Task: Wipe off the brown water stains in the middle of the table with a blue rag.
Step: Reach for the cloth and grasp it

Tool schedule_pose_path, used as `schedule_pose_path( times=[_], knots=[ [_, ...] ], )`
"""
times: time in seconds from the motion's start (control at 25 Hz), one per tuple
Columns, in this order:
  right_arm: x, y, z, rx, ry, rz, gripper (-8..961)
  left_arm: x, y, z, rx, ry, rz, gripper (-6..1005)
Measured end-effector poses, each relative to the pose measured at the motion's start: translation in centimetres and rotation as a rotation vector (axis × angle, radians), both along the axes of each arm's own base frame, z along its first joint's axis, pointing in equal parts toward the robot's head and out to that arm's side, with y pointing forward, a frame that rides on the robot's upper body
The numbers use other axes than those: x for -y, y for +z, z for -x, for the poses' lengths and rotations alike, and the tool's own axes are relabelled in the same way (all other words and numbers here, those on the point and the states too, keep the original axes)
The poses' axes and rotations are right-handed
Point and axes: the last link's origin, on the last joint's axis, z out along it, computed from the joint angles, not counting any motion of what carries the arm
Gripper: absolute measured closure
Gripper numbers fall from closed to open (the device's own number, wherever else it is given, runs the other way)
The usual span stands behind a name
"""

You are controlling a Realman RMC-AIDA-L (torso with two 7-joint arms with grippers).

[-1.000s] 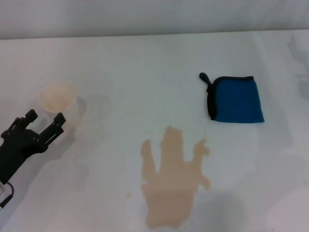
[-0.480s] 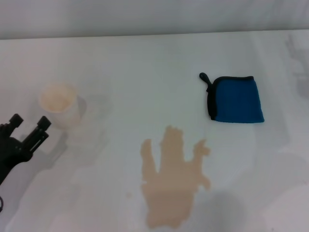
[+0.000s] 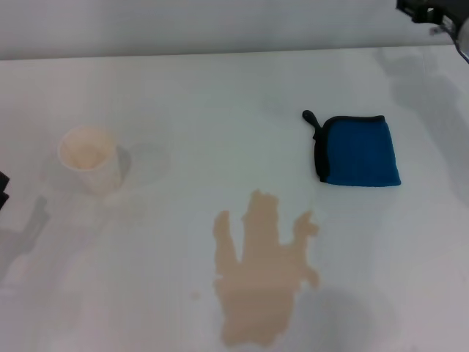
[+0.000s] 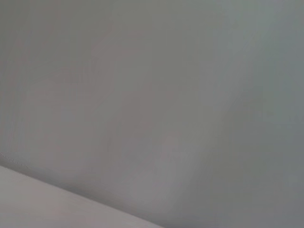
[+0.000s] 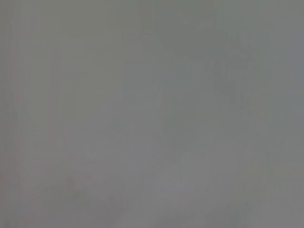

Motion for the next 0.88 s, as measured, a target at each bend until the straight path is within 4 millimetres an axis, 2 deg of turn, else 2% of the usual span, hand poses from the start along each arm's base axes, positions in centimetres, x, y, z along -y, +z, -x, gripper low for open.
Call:
schedule_pose_path(
  times=[0.16, 0.36, 0.6, 0.88],
  knots=[
    [-1.6, 0.3, 3.2, 0.101, -0.043, 0.089, 128, -0.4, 0.4, 0.3, 0.002, 0.022, -0.02, 118],
    [-1.7, 1.4, 7.1, 0.2, -0.062, 0.183, 128, -0.9, 0.9, 0.6, 0.004, 0.043, -0.049, 118],
    [-0.8, 2.0, 8.5, 0.118, -0.119, 0.436, 128, -1.8, 1.5, 0.5, 0.021, 0.053, -0.092, 118],
    [0.4, 0.6, 9.9, 0.204, -0.127, 0.742, 127, -2.8, 1.5, -0.1, 0.027, 0.039, -0.094, 119]
  ],
)
